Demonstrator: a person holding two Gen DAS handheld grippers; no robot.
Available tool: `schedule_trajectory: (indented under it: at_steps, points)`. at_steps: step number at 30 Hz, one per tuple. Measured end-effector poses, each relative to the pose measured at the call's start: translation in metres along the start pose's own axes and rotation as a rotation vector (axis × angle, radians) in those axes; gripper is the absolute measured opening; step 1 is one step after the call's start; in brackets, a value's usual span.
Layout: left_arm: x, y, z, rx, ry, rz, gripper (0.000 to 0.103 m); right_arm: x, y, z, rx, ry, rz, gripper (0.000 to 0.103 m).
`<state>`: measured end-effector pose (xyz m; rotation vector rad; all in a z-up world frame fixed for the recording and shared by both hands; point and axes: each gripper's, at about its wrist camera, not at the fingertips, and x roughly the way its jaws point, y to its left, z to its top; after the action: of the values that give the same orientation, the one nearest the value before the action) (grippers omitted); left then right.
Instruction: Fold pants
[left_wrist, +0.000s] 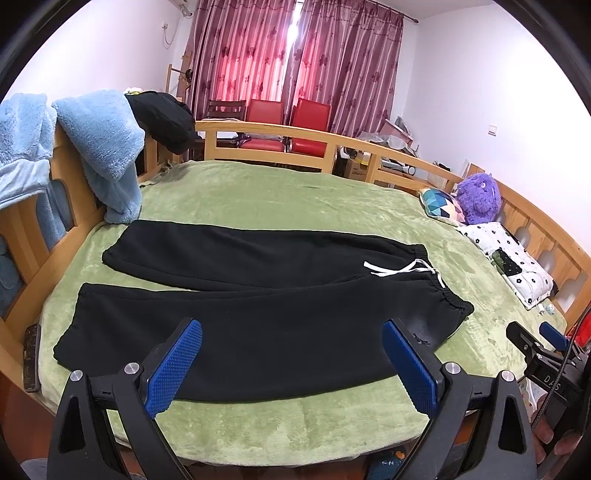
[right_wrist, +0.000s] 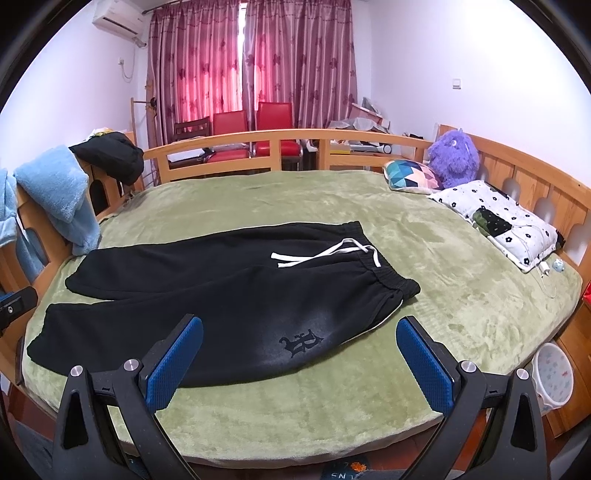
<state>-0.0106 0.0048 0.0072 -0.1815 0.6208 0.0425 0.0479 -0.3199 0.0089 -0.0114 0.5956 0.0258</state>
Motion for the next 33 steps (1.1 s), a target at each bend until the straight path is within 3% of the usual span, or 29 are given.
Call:
schedule_trajectory:
  at_steps: [33]
  points:
    - [-0.0017,0.0020,-0.0022,-0.004,-0.001,-0.023,0.099,-0.0032,0.0037,-0.0049,-0.005,0.001,-0.009,0.103]
